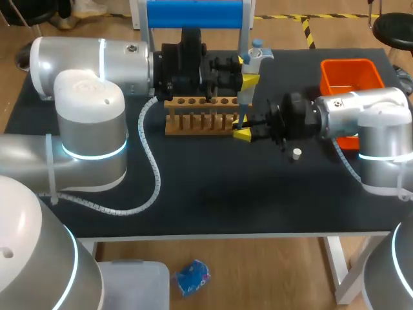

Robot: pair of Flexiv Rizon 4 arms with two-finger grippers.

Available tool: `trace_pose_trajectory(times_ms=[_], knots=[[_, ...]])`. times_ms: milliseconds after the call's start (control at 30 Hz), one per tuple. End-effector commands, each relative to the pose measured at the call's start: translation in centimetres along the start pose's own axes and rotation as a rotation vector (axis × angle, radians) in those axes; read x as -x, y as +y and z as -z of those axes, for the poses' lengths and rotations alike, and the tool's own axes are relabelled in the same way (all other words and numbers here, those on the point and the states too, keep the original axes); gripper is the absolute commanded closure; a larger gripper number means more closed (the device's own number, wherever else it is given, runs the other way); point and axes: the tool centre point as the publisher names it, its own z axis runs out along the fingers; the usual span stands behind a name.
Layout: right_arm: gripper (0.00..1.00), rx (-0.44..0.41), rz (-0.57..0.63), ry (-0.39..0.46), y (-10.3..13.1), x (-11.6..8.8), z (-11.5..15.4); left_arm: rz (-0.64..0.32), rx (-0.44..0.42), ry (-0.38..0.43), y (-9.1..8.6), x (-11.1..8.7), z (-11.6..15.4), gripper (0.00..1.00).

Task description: Invert the test tube, pick up the pipette, mount the tip to pipette, aspirate from beaker and dispense into the tube, eject the tip, return the pipette, and cap with the stopper.

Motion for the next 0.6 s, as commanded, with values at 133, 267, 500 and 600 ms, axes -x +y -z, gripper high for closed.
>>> trace_pose_trajectory(times_ms=[133,267,500,600], knots=[[0.00,-0.013,-0.048,-0.003,-0.5,-0.8,0.7,-0.002,-0.008,-0.002,0.1,0.0,-0.1,1.00],[0.00,-0.024,-0.091,0.006,-1.2,-1.4,1.1,-0.002,-0.008,-0.002,0.1,0.0,-0.1,1.00],[0.00,-0.063,-0.159,0.004,-2.5,-2.8,2.5,-0.006,-0.018,-0.063,-0.1,1.0,2.5,1.00],[0.00,-0.092,-0.177,0.013,-3.0,-3.6,3.4,-0.010,-0.001,-0.116,-0.1,1.4,4.2,1.00]])
